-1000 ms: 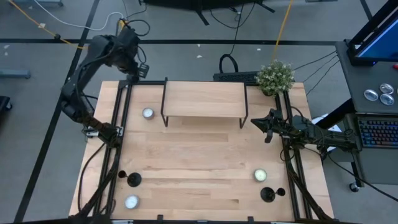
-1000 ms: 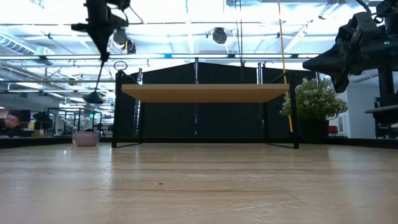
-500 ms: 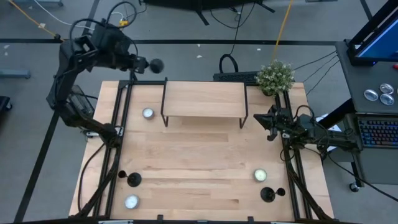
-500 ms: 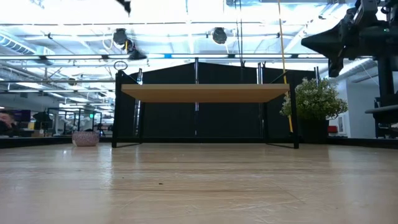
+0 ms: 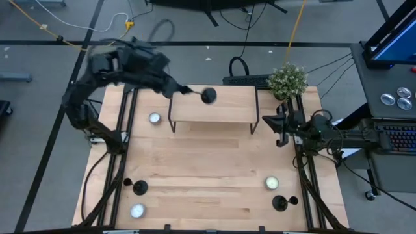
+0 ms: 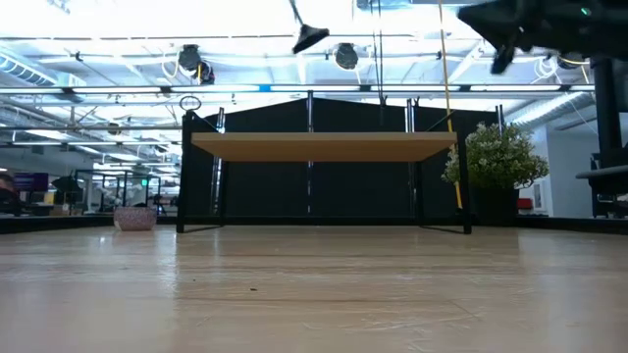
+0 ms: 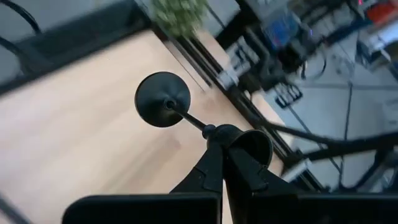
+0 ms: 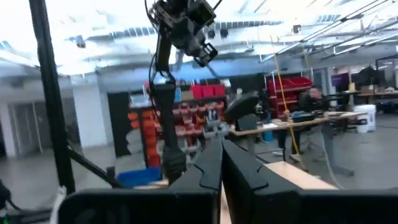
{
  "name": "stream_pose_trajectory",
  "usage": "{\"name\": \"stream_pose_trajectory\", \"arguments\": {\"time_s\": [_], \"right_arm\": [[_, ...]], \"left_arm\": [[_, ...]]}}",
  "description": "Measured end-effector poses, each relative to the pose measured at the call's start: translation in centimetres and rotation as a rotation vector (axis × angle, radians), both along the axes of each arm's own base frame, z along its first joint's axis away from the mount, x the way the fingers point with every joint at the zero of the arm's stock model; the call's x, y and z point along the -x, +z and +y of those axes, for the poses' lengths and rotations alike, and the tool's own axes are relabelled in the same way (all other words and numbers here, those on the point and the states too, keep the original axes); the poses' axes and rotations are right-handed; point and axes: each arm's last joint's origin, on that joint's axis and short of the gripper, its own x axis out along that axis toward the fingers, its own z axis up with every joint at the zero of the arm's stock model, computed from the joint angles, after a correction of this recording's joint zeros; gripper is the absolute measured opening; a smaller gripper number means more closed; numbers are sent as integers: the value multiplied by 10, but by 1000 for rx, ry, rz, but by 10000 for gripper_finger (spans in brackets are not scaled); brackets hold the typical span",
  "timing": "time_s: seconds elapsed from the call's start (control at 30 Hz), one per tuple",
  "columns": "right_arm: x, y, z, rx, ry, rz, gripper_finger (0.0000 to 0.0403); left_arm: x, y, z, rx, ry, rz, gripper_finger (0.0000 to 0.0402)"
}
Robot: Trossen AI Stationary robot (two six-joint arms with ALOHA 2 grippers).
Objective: Pick & Place candle stick holders
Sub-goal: Put the top black candle holder on the shelf
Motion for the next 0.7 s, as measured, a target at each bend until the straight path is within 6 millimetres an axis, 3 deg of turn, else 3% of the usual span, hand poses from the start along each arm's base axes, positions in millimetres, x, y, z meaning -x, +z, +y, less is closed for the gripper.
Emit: {"name": "stream_pose_trajectory", "arguments": {"time_s": [0.37,0.7], "right_arm": [[-69,79,-5,108,33,340,0],[-135,109,8,163,105,479,1]], "left_arm": [[-60,-32,-21,66,-137,85,0],[-76,-44,-22,91,-161,122,0]]}}
